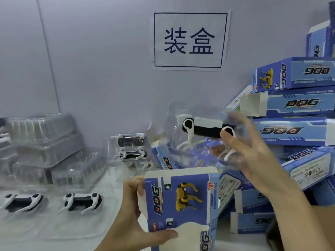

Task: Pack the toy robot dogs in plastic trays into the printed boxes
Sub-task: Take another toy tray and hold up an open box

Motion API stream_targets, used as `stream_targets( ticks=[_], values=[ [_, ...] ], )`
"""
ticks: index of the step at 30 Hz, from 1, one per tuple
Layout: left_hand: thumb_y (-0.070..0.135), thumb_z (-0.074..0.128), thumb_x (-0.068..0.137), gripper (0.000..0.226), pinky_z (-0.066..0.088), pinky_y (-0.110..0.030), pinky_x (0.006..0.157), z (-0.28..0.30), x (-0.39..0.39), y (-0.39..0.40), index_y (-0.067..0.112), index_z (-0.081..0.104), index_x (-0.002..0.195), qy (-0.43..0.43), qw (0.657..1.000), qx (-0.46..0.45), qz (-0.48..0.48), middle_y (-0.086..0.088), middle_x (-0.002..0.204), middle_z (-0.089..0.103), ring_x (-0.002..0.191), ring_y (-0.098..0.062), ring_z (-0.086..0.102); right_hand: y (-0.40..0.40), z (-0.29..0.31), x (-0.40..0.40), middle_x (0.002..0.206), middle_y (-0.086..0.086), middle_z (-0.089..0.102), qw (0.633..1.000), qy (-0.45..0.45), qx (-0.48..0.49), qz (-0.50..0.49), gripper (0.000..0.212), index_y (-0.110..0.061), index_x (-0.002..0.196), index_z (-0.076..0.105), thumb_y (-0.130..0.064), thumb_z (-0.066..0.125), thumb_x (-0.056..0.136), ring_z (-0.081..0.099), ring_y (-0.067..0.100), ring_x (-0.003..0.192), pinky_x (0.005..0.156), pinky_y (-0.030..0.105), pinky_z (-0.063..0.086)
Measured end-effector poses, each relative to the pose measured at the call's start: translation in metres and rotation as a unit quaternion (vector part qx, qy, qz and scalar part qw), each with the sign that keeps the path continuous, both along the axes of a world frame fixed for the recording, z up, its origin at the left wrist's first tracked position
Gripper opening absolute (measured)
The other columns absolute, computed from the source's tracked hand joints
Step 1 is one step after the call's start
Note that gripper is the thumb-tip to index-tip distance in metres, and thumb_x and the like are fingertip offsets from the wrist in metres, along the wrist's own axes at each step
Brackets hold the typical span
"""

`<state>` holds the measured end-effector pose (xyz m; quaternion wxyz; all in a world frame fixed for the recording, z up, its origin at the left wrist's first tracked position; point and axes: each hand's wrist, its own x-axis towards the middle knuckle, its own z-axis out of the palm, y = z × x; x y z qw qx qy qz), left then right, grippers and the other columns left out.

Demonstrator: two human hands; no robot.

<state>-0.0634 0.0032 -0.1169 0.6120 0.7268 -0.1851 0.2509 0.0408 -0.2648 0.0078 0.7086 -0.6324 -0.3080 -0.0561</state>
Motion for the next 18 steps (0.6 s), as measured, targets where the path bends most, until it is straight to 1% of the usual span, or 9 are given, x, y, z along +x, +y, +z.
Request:
stream_targets(
  ticks=[2, 4, 5, 6, 8, 11, 14, 16, 18],
  values=[
    [0.014, 0.105, 0.056, 0.087, 0.064, -0.038, 0.075, -0.001, 0.001, 0.005, 0.030, 0.040, 0.111, 0.013, 1.000, 0.011, -0.020, 0.006, 0.124, 0.058, 0.111, -0.030, 0.069, 0.003, 0.011, -0.001, 0.098, -0.005, 0.076, 0.995, -0.036, -0.083, 0.030, 0.055, -0.043, 0.141, 0.050, -0.040, 0.076, 0.092, 0.077, 0.027, 0.088, 0.073, 0.032, 0.059],
    [0.010, 0.104, 0.060, 0.090, 0.062, -0.037, 0.080, 0.000, 0.001, 0.007, 0.028, 0.037, 0.117, 0.016, 0.999, 0.016, -0.044, 0.004, 0.127, 0.057, 0.113, -0.031, 0.069, 0.005, 0.025, 0.001, 0.105, 0.001, 0.076, 0.984, -0.040, -0.155, 0.079, 0.052, -0.041, 0.143, 0.050, -0.036, 0.073, 0.096, 0.077, 0.025, 0.090, 0.067, 0.019, 0.056],
    [0.008, 0.104, 0.060, 0.091, 0.063, -0.039, 0.082, 0.000, 0.001, 0.008, 0.029, 0.037, 0.118, 0.024, 0.998, 0.012, -0.049, 0.001, 0.127, 0.057, 0.114, -0.035, 0.068, 0.006, 0.033, 0.003, 0.109, 0.005, 0.076, 0.974, -0.048, -0.199, 0.099, 0.051, -0.041, 0.144, 0.049, -0.034, 0.070, 0.098, 0.077, 0.025, 0.093, 0.068, 0.017, 0.056],
    [0.006, 0.103, 0.060, 0.092, 0.063, -0.043, 0.082, -0.001, 0.001, 0.009, 0.029, 0.037, 0.120, 0.036, 0.998, 0.006, -0.053, 0.000, 0.128, 0.057, 0.113, -0.037, 0.069, 0.006, 0.041, 0.006, 0.112, 0.008, 0.076, 0.960, -0.062, -0.249, 0.115, 0.052, -0.042, 0.145, 0.047, -0.034, 0.069, 0.098, 0.076, 0.024, 0.097, 0.074, 0.019, 0.057],
    [0.006, 0.103, 0.061, 0.092, 0.064, -0.047, 0.081, -0.001, 0.002, 0.009, 0.029, 0.036, 0.120, 0.050, 0.997, -0.008, -0.057, 0.002, 0.130, 0.059, 0.111, -0.039, 0.070, 0.004, 0.055, 0.012, 0.119, 0.007, 0.075, 0.925, -0.088, -0.342, 0.141, 0.056, -0.043, 0.145, 0.046, -0.036, 0.072, 0.096, 0.073, 0.024, 0.111, 0.094, 0.027, 0.057],
    [0.000, 0.099, 0.065, 0.087, 0.065, -0.046, 0.079, -0.001, 0.004, 0.009, 0.030, 0.036, 0.116, 0.052, 0.995, -0.031, -0.083, 0.003, 0.134, 0.056, 0.117, -0.045, 0.067, 0.004, 0.077, 0.015, 0.131, -0.004, 0.070, 0.881, -0.065, -0.429, 0.187, 0.061, -0.046, 0.144, 0.049, -0.030, 0.078, 0.093, 0.068, 0.025, 0.121, 0.096, 0.023, 0.055],
    [-0.006, 0.096, 0.067, 0.084, 0.065, -0.045, 0.076, -0.002, 0.007, 0.007, 0.030, 0.038, 0.115, 0.061, 0.993, -0.042, -0.087, -0.001, 0.144, 0.049, 0.126, -0.049, 0.061, 0.012, 0.095, 0.010, 0.140, -0.022, 0.060, 0.818, -0.104, -0.523, 0.217, 0.061, -0.050, 0.143, 0.049, -0.029, 0.077, 0.094, 0.058, 0.007, 0.132, 0.103, 0.019, 0.051],
    [-0.003, 0.096, 0.068, 0.084, 0.065, -0.044, 0.075, -0.001, 0.008, 0.004, 0.029, 0.037, 0.118, 0.063, 0.993, -0.044, -0.089, -0.001, 0.145, 0.049, 0.123, -0.047, 0.064, 0.023, 0.103, 0.007, 0.141, -0.030, 0.056, 0.774, -0.121, -0.578, 0.228, 0.061, -0.055, 0.142, 0.049, -0.033, 0.078, 0.093, 0.054, -0.002, 0.132, 0.105, 0.022, 0.048],
    [0.004, 0.097, 0.071, 0.083, 0.065, -0.044, 0.078, -0.002, 0.007, 0.001, 0.032, 0.038, 0.121, 0.064, 0.993, -0.036, -0.089, -0.002, 0.141, 0.054, 0.117, -0.043, 0.069, 0.036, 0.107, 0.005, 0.131, -0.045, 0.054, 0.747, -0.144, -0.612, 0.217, 0.059, -0.071, 0.128, 0.051, -0.035, 0.080, 0.092, 0.054, -0.015, 0.123, 0.101, 0.017, 0.047]
  ],
)
